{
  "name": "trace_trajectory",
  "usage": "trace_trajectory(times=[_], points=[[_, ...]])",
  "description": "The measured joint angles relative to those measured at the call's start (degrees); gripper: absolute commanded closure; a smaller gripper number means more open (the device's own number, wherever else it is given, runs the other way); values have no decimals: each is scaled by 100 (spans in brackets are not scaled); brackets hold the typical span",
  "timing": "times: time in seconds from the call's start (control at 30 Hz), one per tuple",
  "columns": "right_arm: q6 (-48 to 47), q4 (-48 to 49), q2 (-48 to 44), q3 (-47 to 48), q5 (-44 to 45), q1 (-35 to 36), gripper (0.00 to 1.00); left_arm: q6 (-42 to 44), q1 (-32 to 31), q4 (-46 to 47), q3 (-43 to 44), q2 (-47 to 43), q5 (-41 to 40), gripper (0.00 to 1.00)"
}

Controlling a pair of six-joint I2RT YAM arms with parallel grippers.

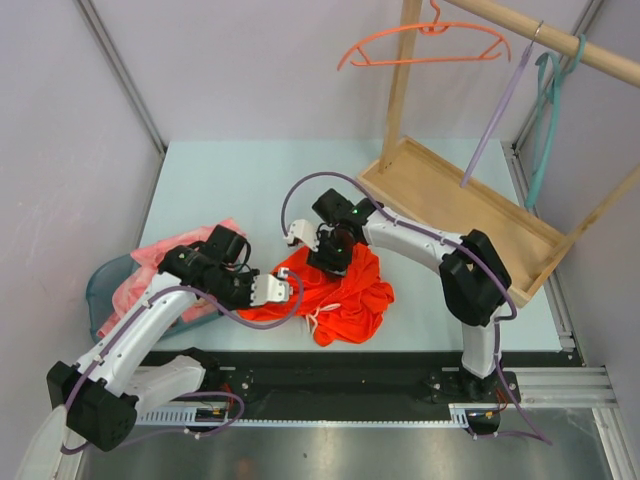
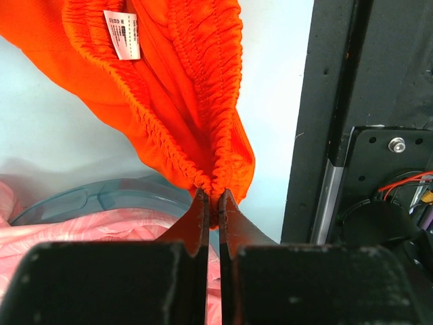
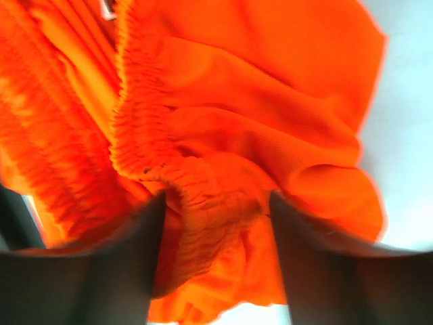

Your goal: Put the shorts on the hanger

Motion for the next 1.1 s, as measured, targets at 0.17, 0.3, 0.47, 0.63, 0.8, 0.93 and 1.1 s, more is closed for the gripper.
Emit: trace_trajectory(times=[0.17, 0.3, 0.47, 0.63, 0.8, 0.93, 1.1], points=[[291, -66, 85, 378, 514, -90, 100, -232, 44, 70, 68, 0, 44, 100], [872, -251, -116, 866, 713, -540, 100, -590, 542, 197, 551, 44, 258, 100], [1552, -481, -1019, 1580, 741, -1478, 100, -1366, 1495, 929, 1834, 442, 833, 100], [1836, -501, -2135, 2365, 846, -1823, 100, -2214, 1641, 1567, 3436, 920, 1412, 100], [1864, -577, -2883, 3010, 1257, -1657, 100, -2940, 1646, 1631, 5320, 1340, 1867, 100], [1869, -562, -3193, 3200, 1891, -1386, 100, -3101, 1631, 1464, 6446, 1502, 2221, 100], [1932, -625, -3589, 3189, 2551, -872, 100, -3047, 1429, 984, 6900, 1340, 2365, 100]])
